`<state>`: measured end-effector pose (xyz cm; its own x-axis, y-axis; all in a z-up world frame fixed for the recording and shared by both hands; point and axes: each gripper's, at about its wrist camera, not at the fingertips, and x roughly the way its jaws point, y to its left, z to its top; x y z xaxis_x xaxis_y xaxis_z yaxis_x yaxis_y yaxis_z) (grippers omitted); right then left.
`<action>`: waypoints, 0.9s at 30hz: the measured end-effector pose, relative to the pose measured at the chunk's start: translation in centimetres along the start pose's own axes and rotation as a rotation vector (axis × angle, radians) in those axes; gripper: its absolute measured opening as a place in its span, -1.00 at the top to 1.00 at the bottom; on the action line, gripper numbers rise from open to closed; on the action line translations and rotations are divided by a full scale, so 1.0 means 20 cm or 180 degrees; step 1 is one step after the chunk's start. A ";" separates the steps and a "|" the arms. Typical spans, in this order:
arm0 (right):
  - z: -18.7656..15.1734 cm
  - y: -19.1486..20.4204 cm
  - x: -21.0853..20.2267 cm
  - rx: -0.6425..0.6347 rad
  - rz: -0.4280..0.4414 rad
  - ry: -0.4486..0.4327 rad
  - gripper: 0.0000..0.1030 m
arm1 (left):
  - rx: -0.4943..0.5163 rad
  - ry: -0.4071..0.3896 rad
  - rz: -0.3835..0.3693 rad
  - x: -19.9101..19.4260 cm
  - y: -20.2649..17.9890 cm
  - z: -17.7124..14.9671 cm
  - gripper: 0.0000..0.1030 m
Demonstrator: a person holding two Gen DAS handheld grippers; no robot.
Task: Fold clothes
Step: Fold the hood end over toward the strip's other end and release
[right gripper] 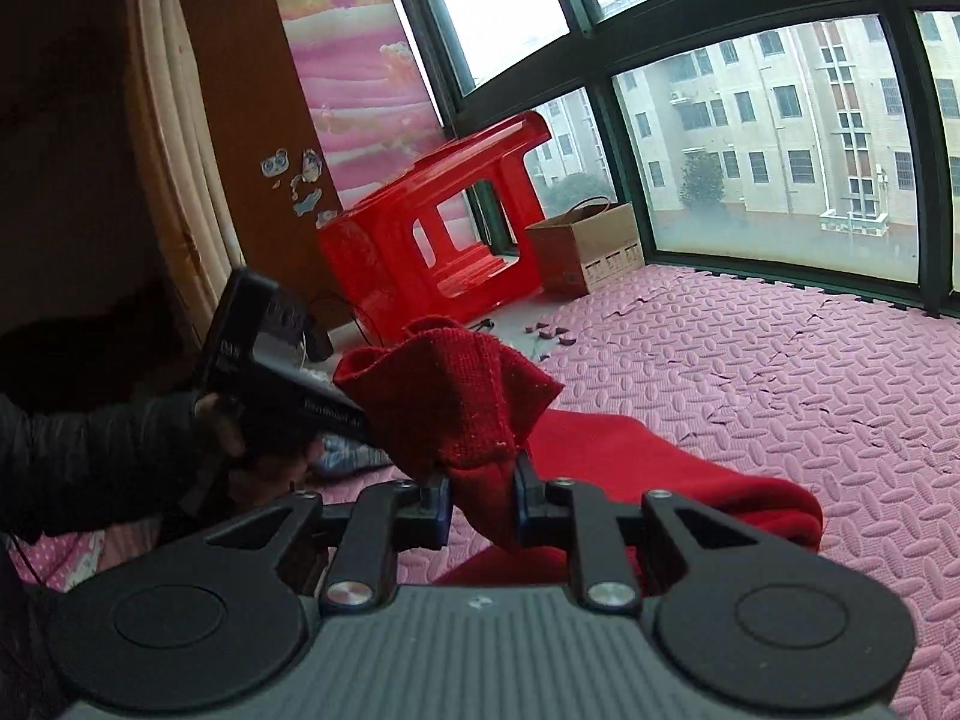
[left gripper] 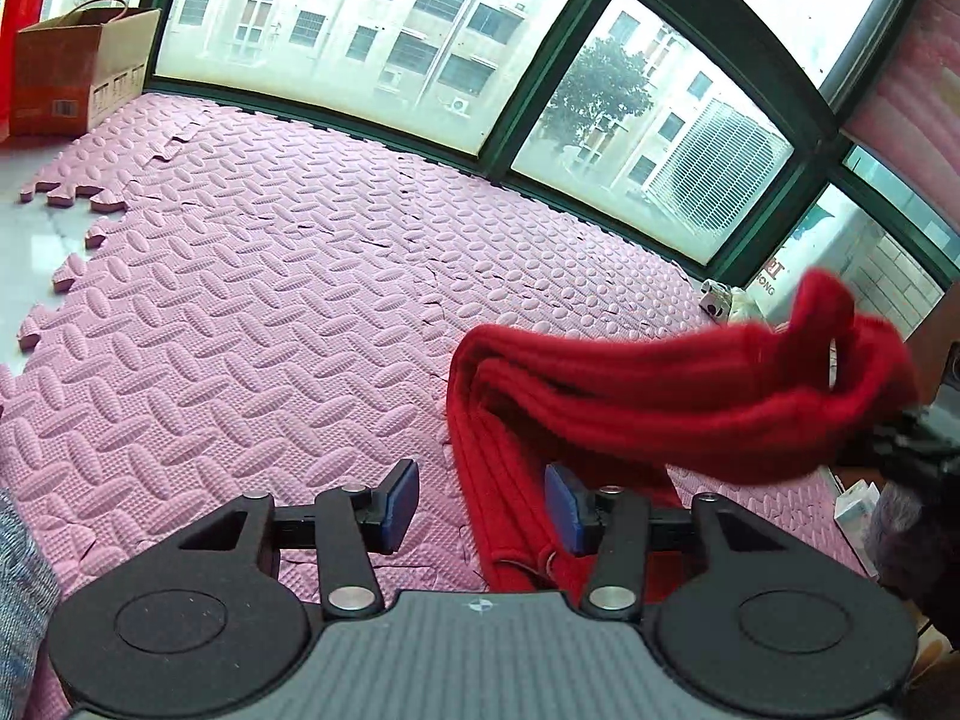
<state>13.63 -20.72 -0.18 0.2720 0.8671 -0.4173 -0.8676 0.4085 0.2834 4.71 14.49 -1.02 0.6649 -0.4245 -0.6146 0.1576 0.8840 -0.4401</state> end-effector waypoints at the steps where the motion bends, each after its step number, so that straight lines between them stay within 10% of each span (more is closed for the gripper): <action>1: -0.04 0.03 0.00 -0.0074 -0.0030 0.0058 0.54 | 0.0001 -0.0029 0.0005 -0.02 -0.01 0.00 -0.03; 7: -0.21 0.15 -0.02 -0.0328 -0.0230 0.0391 0.34 | 0.0092 -0.0190 -0.0085 -0.09 -0.08 0.00 -0.09; 9: -0.23 0.18 -0.04 -0.0317 -0.0205 0.0457 -0.08 | 0.0141 -0.0239 -0.0143 -0.10 -0.12 0.02 -0.11; 19: -0.21 0.31 -0.21 0.0017 -0.0124 0.0304 -0.08 | 0.0438 -0.0220 -0.0628 0.03 -0.38 0.04 -0.11; 27: -0.08 0.14 -0.24 0.0420 -0.0684 -0.0109 -0.14 | 0.0691 0.0102 -0.0644 0.14 -0.48 -0.14 -0.08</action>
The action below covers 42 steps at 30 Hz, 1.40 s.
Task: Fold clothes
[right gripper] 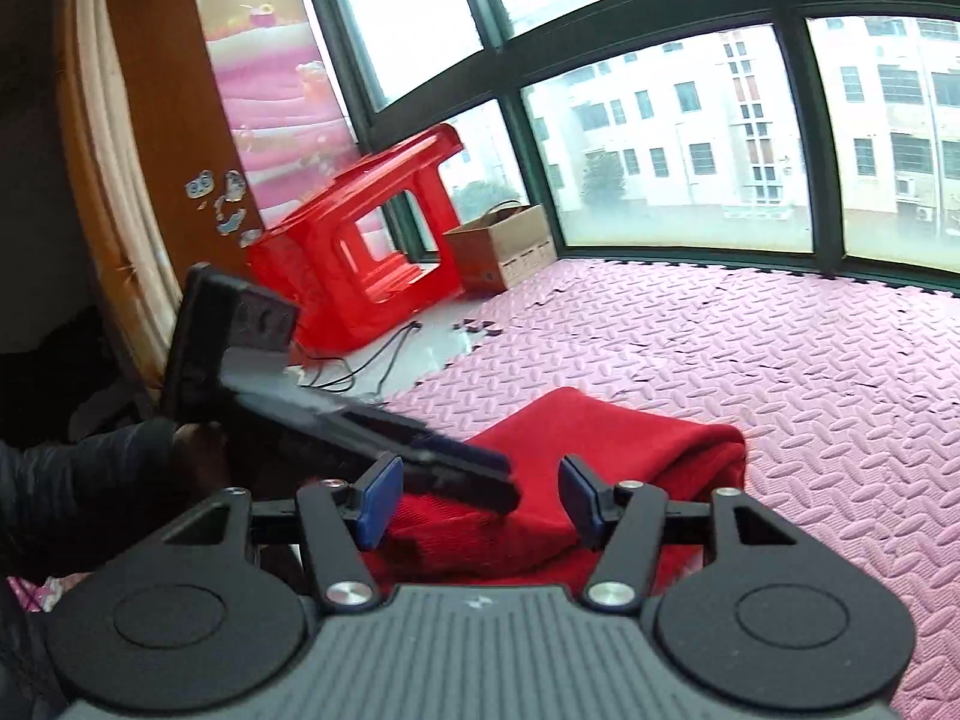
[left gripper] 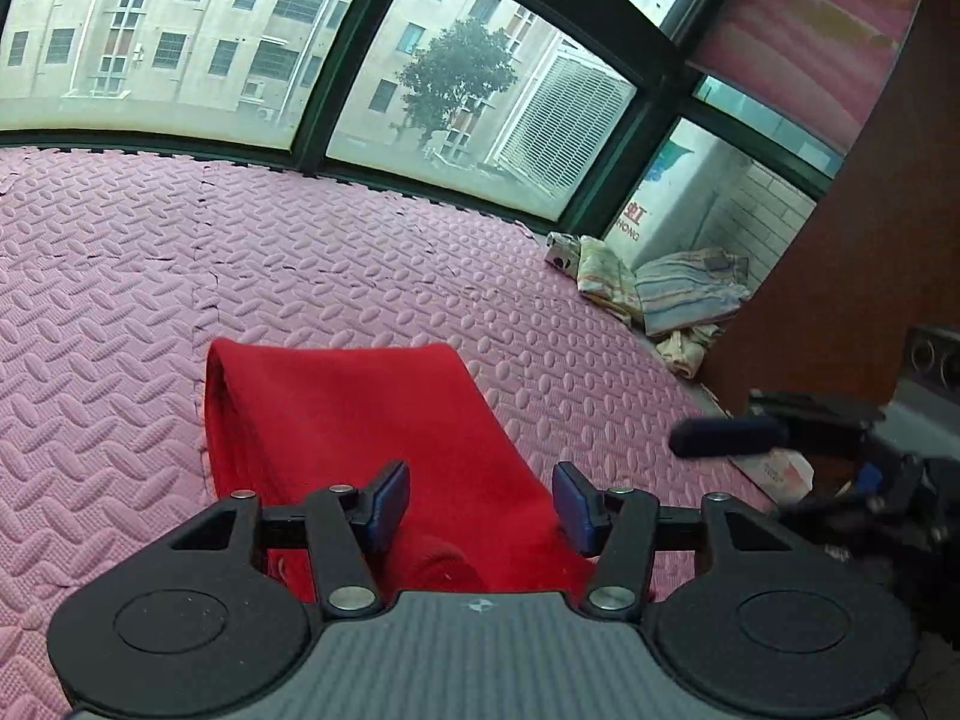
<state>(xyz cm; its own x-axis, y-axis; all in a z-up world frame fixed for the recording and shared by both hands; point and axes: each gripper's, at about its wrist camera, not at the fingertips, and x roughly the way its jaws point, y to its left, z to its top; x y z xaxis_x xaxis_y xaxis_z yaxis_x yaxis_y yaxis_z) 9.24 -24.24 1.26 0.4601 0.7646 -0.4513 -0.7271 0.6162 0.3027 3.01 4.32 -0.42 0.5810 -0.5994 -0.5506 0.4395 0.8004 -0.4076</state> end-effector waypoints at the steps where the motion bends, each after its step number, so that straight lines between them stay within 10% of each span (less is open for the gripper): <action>1: 0.01 -0.03 0.03 0.0029 -0.0104 0.0002 -0.14 | 0.0056 0.0000 0.0034 0.00 -0.02 -0.02 -0.10; 20: -0.19 -0.13 0.61 -0.0205 -0.0390 0.0502 -0.24 | 0.0428 -0.0058 0.0327 0.01 -0.15 -0.28 -0.46; 36: -0.02 -0.24 0.83 -0.0387 -0.0778 0.0709 -0.28 | 0.0430 -0.0108 0.0291 0.02 -0.16 -0.30 -0.62; 42: 0.08 -0.11 0.86 -0.0640 -0.0501 0.0777 -0.28 | 0.0435 -0.0124 0.0255 0.01 -0.16 -0.31 -0.66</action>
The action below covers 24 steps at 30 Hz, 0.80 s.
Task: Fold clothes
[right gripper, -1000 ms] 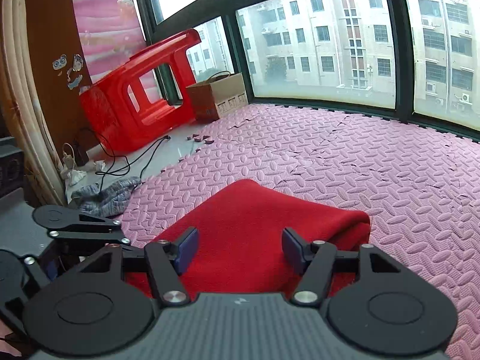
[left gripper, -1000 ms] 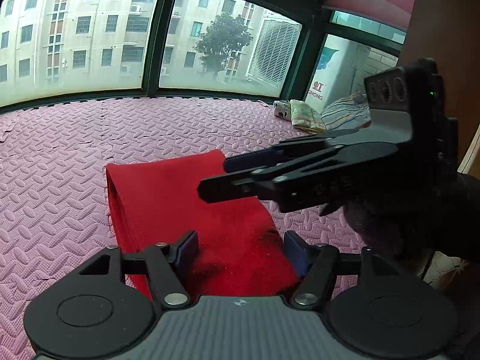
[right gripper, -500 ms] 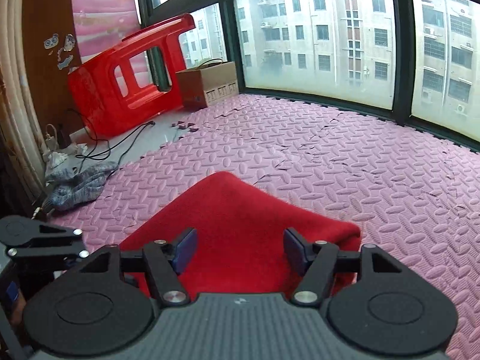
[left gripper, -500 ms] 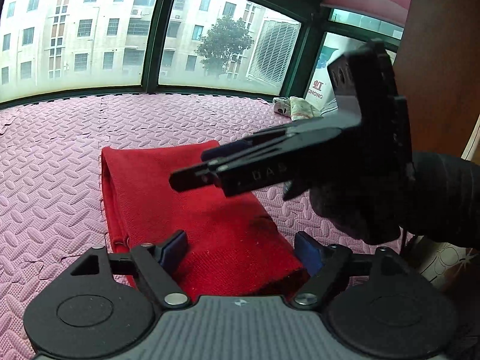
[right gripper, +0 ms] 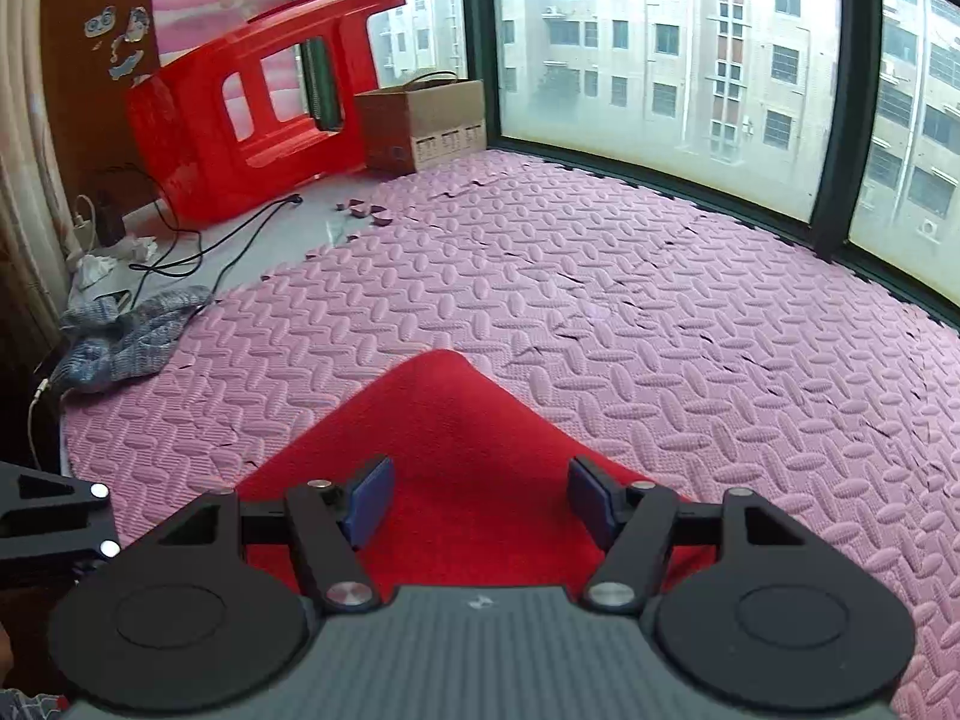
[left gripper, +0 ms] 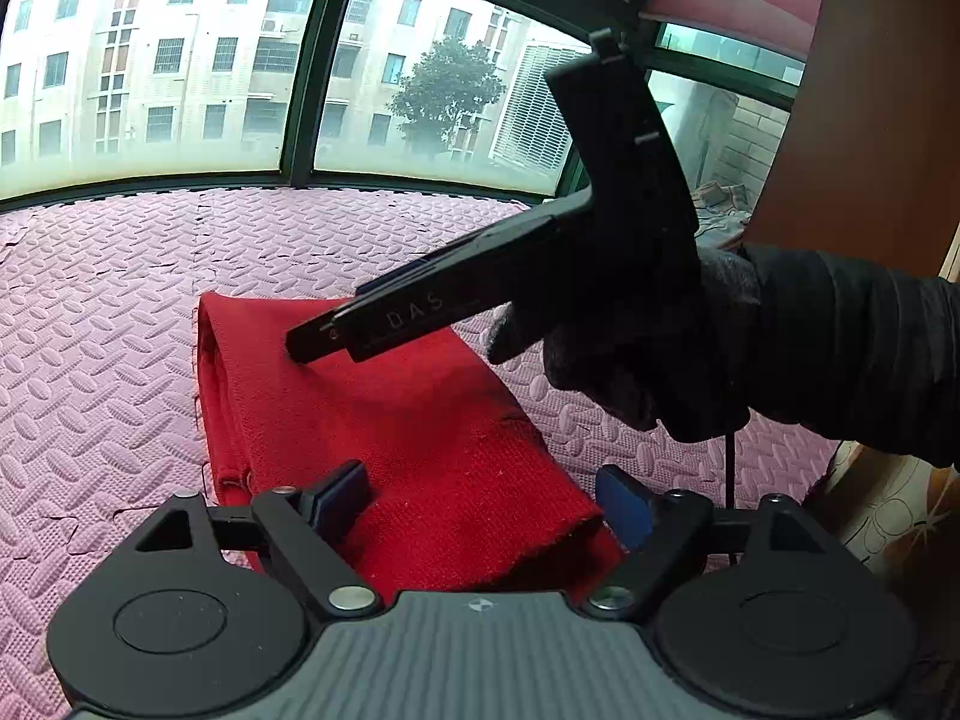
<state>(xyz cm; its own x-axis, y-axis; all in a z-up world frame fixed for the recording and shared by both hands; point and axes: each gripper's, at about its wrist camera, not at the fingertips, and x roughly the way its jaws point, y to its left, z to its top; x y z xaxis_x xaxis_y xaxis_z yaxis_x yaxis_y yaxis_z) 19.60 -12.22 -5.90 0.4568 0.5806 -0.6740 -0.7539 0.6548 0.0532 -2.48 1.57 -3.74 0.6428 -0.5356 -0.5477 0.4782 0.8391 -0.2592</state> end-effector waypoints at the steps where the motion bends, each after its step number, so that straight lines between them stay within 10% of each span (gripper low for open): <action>1: 0.01 0.02 0.01 -0.0044 0.0029 0.0007 -0.28 | -0.0010 -0.0004 -0.0007 0.00 0.00 0.00 -0.67; 8: 0.06 0.08 0.16 -0.0269 0.0116 0.0225 -0.35 | -0.0047 -0.0017 -0.0004 -0.01 0.01 -0.01 -0.68; 24: -0.22 -0.02 -0.27 -0.0041 0.0276 -0.0074 -0.38 | 0.0069 -0.0047 0.0056 -0.08 -0.03 -0.02 -0.69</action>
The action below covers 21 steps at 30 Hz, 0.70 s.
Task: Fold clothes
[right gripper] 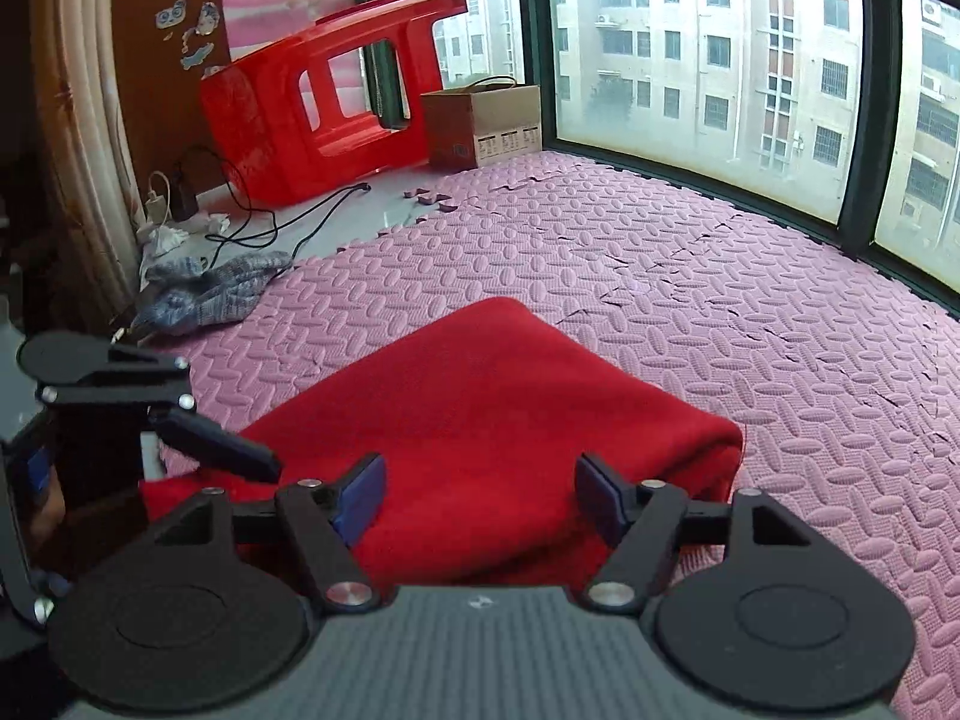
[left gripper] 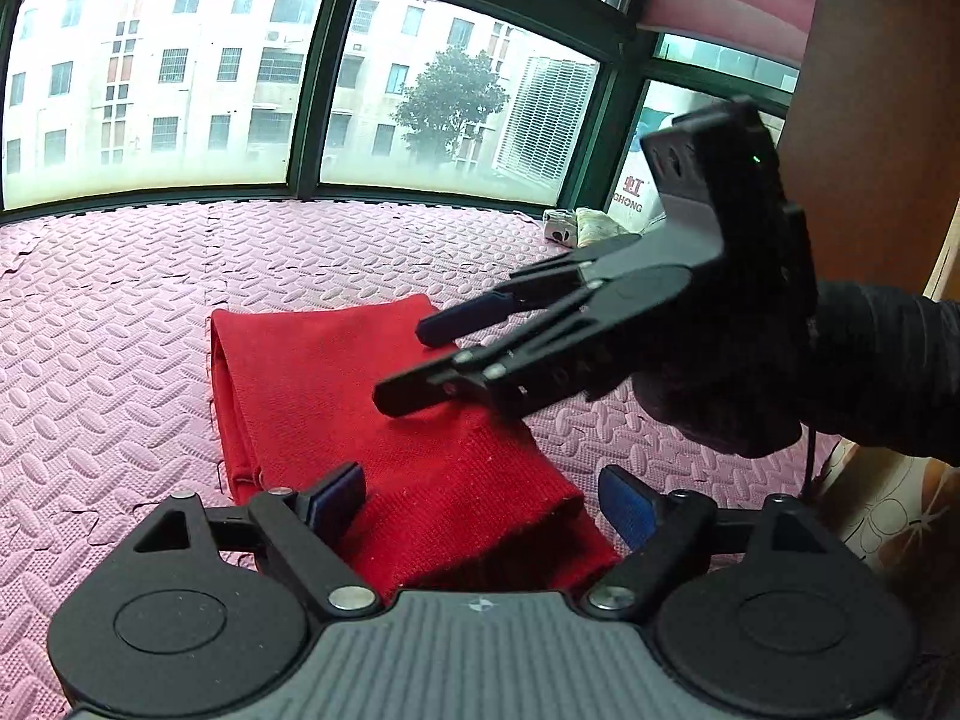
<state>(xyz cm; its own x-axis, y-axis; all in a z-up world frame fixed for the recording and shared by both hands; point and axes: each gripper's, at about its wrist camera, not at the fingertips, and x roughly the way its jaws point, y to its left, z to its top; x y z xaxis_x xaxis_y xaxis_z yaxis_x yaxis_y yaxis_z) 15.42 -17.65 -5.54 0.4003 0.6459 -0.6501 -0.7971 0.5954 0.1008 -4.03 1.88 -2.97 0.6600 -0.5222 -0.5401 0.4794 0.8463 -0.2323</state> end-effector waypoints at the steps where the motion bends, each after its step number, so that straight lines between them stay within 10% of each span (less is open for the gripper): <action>1: 0.00 -0.01 -0.01 0.0030 0.0005 -0.0021 -0.38 | 0.0017 0.0007 -0.0002 0.00 0.00 -0.01 -0.69; 12: 0.02 -0.11 -0.06 0.0357 0.0055 -0.0239 -0.48 | 0.0116 -0.0113 0.0080 -0.15 -0.02 -0.03 -0.80; 21: 0.10 -0.34 0.14 0.0690 0.0064 0.0164 -0.50 | 0.0190 0.0273 0.0355 -0.09 -0.02 -0.15 -0.82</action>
<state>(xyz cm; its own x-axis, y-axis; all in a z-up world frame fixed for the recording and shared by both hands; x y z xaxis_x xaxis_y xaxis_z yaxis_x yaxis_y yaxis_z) 22.92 -18.82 -6.52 0.3572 0.6367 -0.6834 -0.6865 0.6751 0.2701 -7.23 2.84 -4.33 0.6604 -0.4122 -0.6276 0.4412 0.8894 -0.1199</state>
